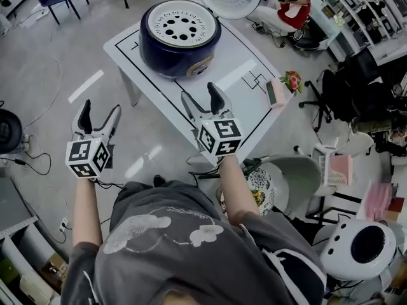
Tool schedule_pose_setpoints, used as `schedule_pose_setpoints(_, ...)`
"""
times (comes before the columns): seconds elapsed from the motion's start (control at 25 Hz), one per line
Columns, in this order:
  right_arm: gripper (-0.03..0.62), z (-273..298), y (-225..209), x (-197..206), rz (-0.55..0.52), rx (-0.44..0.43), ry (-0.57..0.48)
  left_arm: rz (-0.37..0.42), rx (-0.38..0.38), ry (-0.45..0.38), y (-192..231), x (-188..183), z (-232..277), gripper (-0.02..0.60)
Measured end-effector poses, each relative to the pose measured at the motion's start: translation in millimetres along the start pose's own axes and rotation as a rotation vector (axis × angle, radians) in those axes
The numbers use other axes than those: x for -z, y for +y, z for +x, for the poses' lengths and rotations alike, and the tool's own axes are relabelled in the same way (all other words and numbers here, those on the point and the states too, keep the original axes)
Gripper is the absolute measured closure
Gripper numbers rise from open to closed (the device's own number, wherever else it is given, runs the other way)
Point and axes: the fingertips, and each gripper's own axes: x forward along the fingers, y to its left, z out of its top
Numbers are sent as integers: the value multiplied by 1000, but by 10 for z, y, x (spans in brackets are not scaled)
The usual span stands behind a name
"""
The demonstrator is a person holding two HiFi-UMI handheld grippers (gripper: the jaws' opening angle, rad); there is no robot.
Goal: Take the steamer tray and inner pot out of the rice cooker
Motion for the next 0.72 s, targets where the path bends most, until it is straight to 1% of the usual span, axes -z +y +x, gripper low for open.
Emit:
schedule_pose_setpoints(0.16, 270, 97, -110, 41, -5, 5, -6, -2, 2, -23, 89, -55, 239, 179)
schedule_pose_setpoints(0.28, 270, 157, -247, -49, 4, 38, -31, 1, 19, -31, 158, -173, 484, 179)
schedule_pose_setpoints(0.48, 270, 293, -511, -315, 27, 126, -78, 54, 105, -50, 163, -522, 964, 179)
schedule_pose_setpoints(0.6, 270, 359, -526, -528, 39, 181, -114, 84, 163, -77, 221, -815, 1167, 179)
schedule_pose_setpoints(0.72, 270, 436, -484, -779, 53, 254, -137, 111, 250, -82, 321, -1146, 1353, 179)
